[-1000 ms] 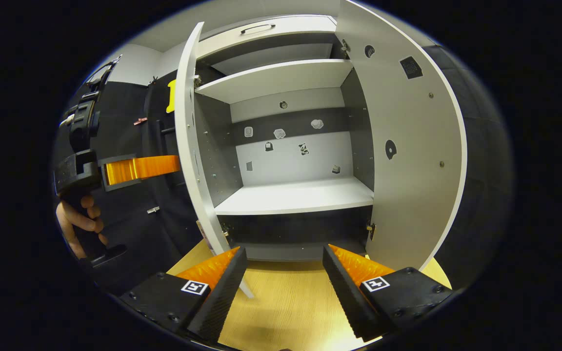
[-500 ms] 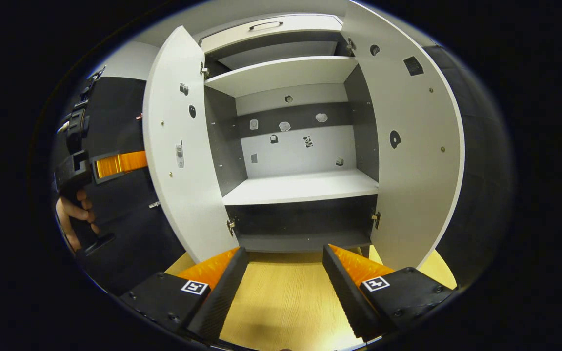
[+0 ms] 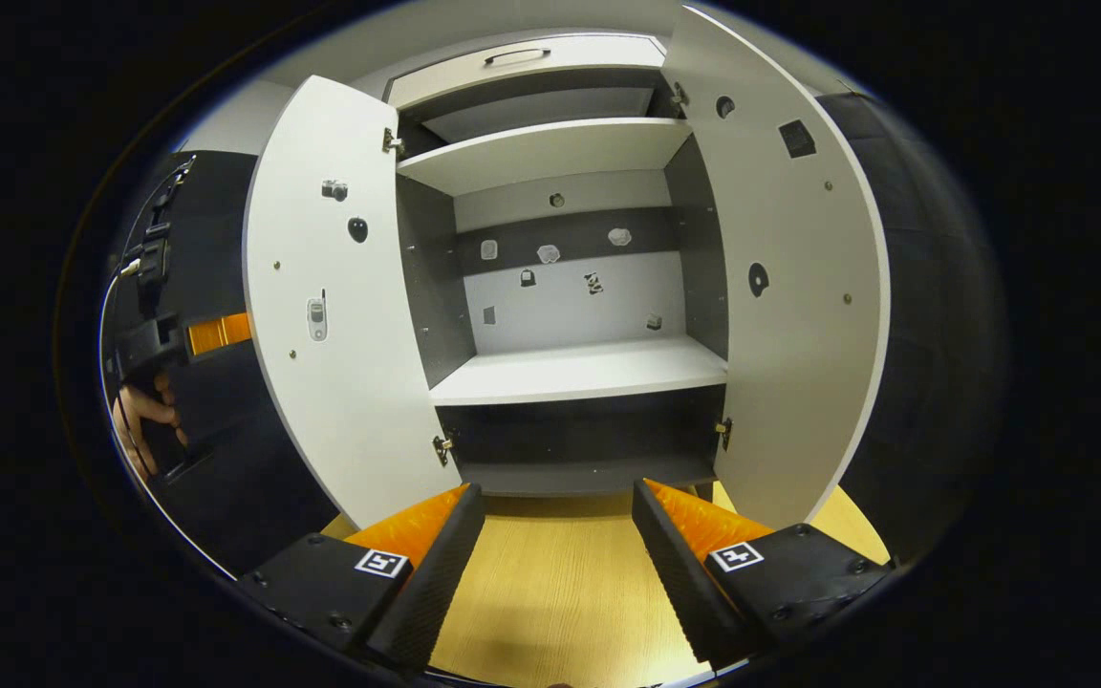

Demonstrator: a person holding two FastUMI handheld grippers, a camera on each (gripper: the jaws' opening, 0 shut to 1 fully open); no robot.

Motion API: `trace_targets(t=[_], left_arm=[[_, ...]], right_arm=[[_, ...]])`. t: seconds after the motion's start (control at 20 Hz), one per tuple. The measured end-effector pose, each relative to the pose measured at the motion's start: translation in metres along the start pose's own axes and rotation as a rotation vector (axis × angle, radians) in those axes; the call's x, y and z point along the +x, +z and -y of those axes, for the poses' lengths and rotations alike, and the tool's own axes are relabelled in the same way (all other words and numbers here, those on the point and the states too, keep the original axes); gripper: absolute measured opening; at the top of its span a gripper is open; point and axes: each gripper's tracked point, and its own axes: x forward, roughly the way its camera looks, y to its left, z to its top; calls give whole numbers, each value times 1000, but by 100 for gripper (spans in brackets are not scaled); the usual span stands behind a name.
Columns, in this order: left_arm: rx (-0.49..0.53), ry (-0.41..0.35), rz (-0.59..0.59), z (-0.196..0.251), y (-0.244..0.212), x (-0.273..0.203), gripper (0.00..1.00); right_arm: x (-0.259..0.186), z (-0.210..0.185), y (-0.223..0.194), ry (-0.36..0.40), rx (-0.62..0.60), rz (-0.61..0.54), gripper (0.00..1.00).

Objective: Open the right door of the double-door shoe cabinet with the right hand, and open the left door with the left hand.

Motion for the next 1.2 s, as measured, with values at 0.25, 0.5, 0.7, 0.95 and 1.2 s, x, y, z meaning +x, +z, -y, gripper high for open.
trace_targets(t=[0.25, 0.5, 0.7, 0.95, 1.2], left_arm=[[-42, 24, -22, 1, -5, -11, 6], [-106, 71, -39, 12, -8, -44, 24], [-143, 69, -22, 39, 1, -72, 58], [-136, 52, -27, 79, 0, -75, 96], [-118, 73, -63, 115, -23, -68, 95]], right_arm=[[-3, 21, 14, -43, -3, 24, 98], [-5, 47, 41, -108, -24, 65, 98], [-8, 42, 59, -106, -6, 98, 98], [-13, 35, 82, -78, -18, 172, 98], [-21, 54, 84, -69, -74, 199, 99]])
